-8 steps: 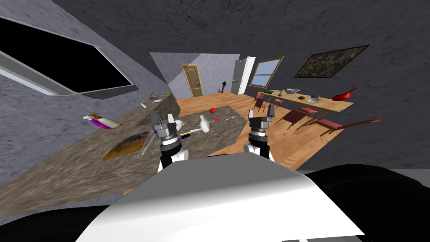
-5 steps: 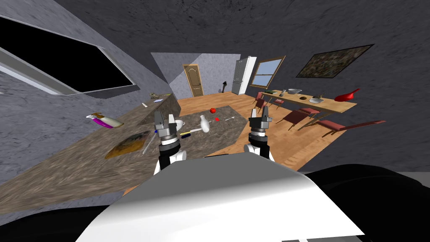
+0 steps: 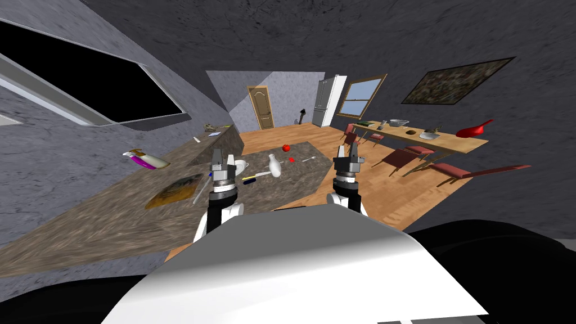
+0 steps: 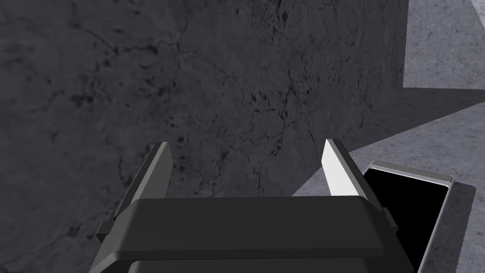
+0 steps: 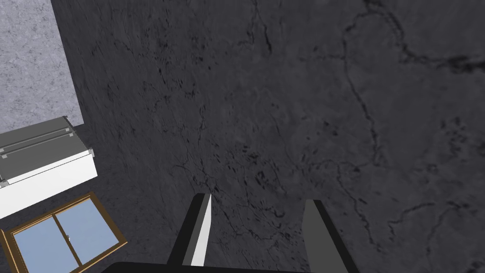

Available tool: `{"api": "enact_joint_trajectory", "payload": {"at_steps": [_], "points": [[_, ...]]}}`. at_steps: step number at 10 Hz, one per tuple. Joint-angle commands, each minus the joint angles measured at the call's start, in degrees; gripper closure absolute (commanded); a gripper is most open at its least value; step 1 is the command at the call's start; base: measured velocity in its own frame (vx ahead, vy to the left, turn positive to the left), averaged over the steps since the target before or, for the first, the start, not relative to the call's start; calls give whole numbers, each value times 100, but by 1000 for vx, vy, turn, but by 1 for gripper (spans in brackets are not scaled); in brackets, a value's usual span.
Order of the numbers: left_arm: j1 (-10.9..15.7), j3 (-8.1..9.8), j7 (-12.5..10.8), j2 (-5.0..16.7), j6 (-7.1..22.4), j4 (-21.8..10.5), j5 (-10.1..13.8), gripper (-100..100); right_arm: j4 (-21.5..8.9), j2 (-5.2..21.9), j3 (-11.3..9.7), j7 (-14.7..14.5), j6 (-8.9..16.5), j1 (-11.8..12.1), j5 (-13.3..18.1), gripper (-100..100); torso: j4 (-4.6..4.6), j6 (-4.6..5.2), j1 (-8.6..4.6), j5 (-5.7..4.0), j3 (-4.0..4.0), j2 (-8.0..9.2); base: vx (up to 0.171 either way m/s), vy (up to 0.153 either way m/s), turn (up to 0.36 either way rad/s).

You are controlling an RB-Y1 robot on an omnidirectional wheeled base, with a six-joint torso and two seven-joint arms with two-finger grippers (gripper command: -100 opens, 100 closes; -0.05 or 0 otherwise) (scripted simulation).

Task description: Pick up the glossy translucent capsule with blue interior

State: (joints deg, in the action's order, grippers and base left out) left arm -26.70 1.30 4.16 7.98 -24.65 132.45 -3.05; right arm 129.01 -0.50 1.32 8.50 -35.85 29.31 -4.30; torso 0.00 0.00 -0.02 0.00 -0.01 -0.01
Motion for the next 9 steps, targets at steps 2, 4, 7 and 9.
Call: {"api": "enact_joint_trajectory", "payload": {"at_steps": [2,4,7,9], "points": [[2,104,-45,208,405,19,25,-100,0,0,0,0,0,0,0,0,0,0,-2,0,-1,-1,5,-15,39],[11,188,-85,346,681,30,54,-100,0,0,0,0,0,0,0,0,0,0,0,0,0,-1,5,-10,27],[37,363,-180,610,1168,42,131,-100,0,0,0,0,0,0,0,0,0,1,-1,0,-1,-2,6,-11,27],[53,453,-235,736,1471,42,180,-100,0,0,0,0,0,0,0,0,0,1,-1,0,-1,-1,7,-11,24]]}}
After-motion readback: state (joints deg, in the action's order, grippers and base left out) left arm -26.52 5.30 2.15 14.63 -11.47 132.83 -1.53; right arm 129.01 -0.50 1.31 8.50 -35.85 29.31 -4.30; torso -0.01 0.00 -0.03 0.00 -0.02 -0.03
